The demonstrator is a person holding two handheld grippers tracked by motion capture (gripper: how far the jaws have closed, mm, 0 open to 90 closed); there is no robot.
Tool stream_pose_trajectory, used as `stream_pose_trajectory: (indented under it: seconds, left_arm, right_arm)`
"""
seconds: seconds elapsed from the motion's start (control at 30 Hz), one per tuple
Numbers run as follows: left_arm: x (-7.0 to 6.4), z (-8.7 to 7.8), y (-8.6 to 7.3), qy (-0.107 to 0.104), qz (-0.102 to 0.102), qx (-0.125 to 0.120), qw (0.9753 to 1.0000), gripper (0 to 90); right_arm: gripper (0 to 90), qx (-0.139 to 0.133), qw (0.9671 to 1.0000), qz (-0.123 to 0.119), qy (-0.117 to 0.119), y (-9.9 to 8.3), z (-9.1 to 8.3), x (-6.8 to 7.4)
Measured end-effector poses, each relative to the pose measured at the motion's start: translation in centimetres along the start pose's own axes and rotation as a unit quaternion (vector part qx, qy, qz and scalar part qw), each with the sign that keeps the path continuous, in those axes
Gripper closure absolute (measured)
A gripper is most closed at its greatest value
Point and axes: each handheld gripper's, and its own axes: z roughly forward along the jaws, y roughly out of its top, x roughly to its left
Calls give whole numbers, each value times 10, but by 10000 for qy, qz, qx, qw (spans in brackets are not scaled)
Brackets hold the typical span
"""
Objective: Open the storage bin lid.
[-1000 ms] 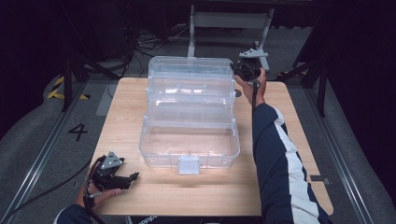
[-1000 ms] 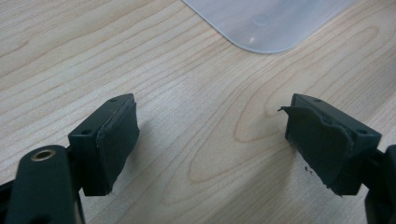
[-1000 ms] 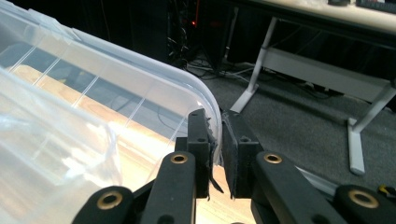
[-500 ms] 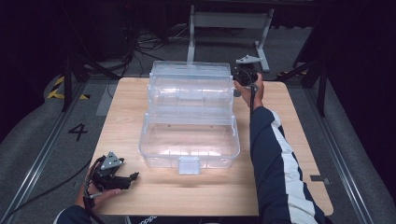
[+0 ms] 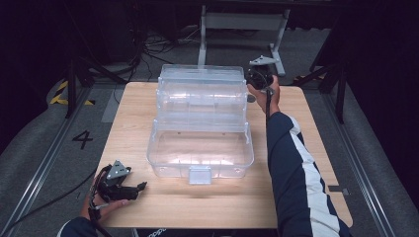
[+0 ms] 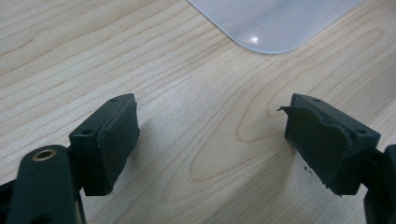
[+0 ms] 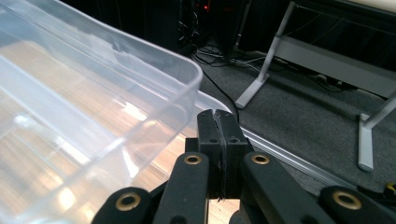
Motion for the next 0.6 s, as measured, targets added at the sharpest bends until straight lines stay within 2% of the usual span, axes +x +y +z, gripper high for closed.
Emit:
stream_pose_trajectory:
  seconds: [0.03,0.2,0.47,0.5,0.6]
  left_arm:
    - [-1,0,0,-21,-56,6,10000,181]
    - [-1,0,0,-27,-66,12,10000,181]
    - [1,0,0,-77,-5,17,10000,184]
    - [2,0,0,-49,82,20,10000,184]
    - [3,-1,0,-49,98,31,9999,184]
  right_arm:
    - [900,4,10000,-58,-6,1,-1,0]
    - [900,18,9999,-105,-36,-1,-8,0]
    - [900,4,9999,-106,-67,-7,-23,-6]
    - [900,-5,9999,-115,-56,-8,-24,-6]
    - [900,-27,9999,-107,-18,-9,-32,-8]
